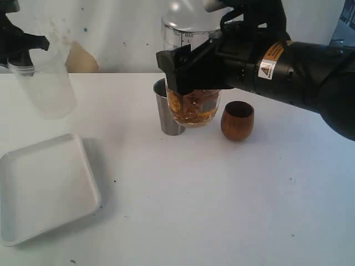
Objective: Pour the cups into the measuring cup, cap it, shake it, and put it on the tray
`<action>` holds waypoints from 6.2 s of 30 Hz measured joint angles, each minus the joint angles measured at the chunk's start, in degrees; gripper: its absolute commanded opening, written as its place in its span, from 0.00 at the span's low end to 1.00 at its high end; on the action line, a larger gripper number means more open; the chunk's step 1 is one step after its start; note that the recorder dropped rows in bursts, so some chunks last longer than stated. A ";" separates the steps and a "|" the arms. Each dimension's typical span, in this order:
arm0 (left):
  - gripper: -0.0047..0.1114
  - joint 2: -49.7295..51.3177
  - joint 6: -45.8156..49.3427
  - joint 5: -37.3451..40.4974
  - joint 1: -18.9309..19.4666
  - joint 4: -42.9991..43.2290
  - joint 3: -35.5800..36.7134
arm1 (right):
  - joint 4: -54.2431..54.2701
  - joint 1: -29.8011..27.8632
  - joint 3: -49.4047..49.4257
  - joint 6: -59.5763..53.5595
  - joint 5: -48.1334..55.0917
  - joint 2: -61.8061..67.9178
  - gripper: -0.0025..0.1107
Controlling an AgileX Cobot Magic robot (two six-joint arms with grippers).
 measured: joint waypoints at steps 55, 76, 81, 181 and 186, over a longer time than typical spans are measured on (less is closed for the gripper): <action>0.64 -23.24 -12.02 -8.98 -22.13 19.10 25.51 | 0.00 0.00 0.00 0.88 0.00 0.00 0.02; 0.04 -9.33 -23.26 -19.87 -14.17 22.04 41.36 | 0.00 0.00 0.00 0.88 0.00 0.00 0.02; 0.04 -6.55 -15.68 -26.24 -14.17 11.52 41.36 | 0.00 0.00 0.00 0.88 0.00 0.00 0.02; 0.04 -120.14 -11.25 -54.59 -0.14 11.17 114.78 | 0.00 0.00 0.00 0.98 0.00 0.00 0.02; 0.04 -120.14 -10.91 -54.59 0.34 10.93 114.78 | 0.00 0.00 0.00 0.98 0.00 0.00 0.02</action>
